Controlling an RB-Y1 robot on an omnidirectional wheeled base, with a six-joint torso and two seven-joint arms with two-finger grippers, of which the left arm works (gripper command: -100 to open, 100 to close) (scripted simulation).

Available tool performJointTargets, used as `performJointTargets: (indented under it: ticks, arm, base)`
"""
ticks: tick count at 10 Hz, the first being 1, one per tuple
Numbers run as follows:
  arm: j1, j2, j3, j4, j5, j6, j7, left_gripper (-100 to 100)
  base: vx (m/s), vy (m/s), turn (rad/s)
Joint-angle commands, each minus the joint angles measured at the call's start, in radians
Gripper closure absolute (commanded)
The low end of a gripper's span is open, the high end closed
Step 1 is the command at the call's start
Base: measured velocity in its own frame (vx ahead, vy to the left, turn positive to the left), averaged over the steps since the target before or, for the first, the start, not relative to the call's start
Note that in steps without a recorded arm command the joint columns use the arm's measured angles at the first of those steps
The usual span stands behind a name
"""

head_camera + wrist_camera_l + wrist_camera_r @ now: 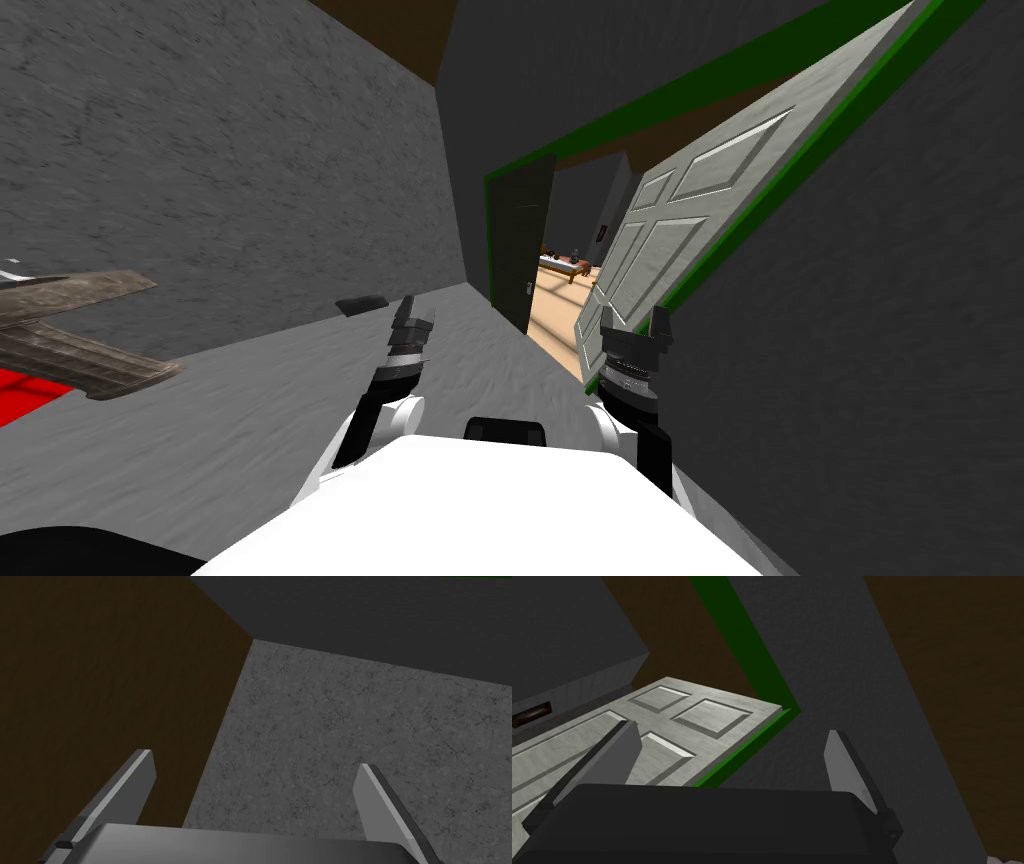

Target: Push the door open

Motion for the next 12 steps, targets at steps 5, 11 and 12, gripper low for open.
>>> performJointTargets:
  ticks: [5,11,12]
  arm:
    - [-0.045,0.022,-0.016,0.116,-0.019,-0.030,0.015,-100]
    - [-0.104,0.041,-0.036,0.266,-0.044,-0.070,0.033,-100]
    - [-0.112,0.043,-0.039,0.286,-0.047,-0.075,0.036,-100]
  base:
    - [0.139,0.003,-0.073]
    - [0.134,0.020,-0.070]
    - [0.118,0.004,-0.074]
